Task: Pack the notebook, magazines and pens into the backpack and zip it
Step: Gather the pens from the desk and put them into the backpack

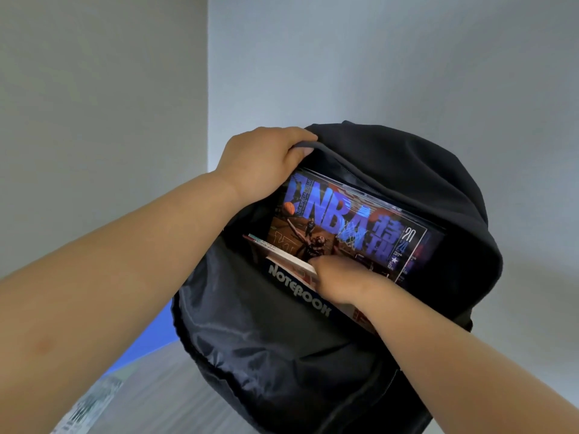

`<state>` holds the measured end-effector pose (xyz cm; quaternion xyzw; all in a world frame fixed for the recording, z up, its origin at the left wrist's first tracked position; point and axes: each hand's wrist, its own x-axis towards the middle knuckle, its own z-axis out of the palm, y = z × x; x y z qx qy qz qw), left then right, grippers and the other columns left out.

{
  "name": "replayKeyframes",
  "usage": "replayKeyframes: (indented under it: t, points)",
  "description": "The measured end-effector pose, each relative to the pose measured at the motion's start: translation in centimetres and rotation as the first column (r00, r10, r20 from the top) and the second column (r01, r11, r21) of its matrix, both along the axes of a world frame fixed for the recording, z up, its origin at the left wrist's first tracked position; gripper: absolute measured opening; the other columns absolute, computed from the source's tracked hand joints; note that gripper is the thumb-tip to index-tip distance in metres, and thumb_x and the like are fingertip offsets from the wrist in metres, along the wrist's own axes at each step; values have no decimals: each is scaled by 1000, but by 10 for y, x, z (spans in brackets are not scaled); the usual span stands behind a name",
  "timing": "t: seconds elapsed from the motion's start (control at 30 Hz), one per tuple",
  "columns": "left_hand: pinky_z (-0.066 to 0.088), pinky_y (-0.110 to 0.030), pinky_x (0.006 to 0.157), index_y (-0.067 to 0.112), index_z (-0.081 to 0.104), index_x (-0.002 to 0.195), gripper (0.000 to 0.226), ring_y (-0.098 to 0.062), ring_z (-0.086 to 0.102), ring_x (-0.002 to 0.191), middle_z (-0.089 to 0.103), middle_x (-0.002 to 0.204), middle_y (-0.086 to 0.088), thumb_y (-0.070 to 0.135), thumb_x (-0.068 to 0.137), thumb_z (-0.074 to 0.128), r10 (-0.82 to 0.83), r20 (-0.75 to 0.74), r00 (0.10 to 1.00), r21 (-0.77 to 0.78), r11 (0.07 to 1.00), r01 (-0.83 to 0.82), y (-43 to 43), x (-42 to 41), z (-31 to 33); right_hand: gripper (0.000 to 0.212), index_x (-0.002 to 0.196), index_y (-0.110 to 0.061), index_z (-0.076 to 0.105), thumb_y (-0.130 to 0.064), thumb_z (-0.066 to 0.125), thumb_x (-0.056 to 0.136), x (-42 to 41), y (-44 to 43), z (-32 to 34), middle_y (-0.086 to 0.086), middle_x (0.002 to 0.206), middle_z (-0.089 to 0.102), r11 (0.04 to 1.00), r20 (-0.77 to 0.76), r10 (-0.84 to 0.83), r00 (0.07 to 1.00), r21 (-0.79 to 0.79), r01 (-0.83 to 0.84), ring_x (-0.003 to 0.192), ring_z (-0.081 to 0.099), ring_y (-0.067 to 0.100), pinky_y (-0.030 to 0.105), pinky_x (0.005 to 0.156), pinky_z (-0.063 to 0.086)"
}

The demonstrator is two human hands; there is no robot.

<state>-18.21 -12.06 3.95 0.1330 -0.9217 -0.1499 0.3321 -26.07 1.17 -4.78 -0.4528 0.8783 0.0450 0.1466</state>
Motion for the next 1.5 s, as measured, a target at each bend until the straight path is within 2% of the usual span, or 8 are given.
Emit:
replayKeyframes:
  t: [0.13,0.23,0.37,0.5,0.8,1.1,1.3,1.5]
  points:
    - [38,-27,81,26,52,120,31,-22,54,113,62,123,1,28,90,48,-24,-77,997,29,999,26,5,3,3,35,121,-13,48,-11,49,86,6,7,-4,12,111,61,996,16,-52,999,-73,53,98,58,28,28,68,40]
    - [39,-25,71,34,43,79,21,-21,62,90,68,99,3,19,81,57,-57,-268,962,58,995,75,10,10,6,36,124,-15,49,-17,51,88,23,19,0,10,119,61,948,15,-81,997,-308,82,108,56,27,33,85,46]
    - [47,-32,73,23,43,60,28,-23,61,86,69,93,-3,2,75,53,-79,-338,938,-21,997,77,20,17,11,43,126,-18,49,-16,57,84,44,47,3,2,140,42,587,32,-299,954,-782,210,131,30,19,28,107,28]
    - [38,-26,85,5,71,85,28,-26,61,105,68,112,-9,-6,78,47,-128,-314,941,-97,990,102,27,14,13,66,134,-19,32,-7,63,77,54,61,3,4,147,25,144,369,-469,803,-865,481,136,24,22,35,112,26]
    - [27,-23,103,18,43,132,46,-18,36,132,38,146,-1,1,91,34,-200,-100,975,-66,979,195,35,11,-6,70,137,-12,29,-6,64,77,27,55,0,12,135,46,-120,689,-407,600,-692,712,123,47,29,36,102,41]
    - [16,-3,87,18,41,133,42,-16,32,133,36,147,-1,4,94,34,-253,-52,966,5,967,254,28,1,-1,14,86,-21,65,-12,70,76,7,66,10,-6,83,64,286,664,-300,685,-622,729,77,59,10,21,66,43]
    - [17,-7,95,18,44,131,44,-17,32,134,39,145,-2,1,93,33,-229,-65,971,58,971,232,16,7,-4,35,117,-11,57,-13,63,82,5,54,24,9,113,66,464,404,-309,861,-726,507,105,61,24,27,85,47]
    - [19,-11,100,17,46,130,46,-17,36,132,42,143,-3,-4,90,34,-189,-135,973,92,975,203,5,9,9,24,104,-5,61,-10,61,81,-2,35,96,11,95,68,783,53,-215,975,-588,204,79,63,23,20,59,42]
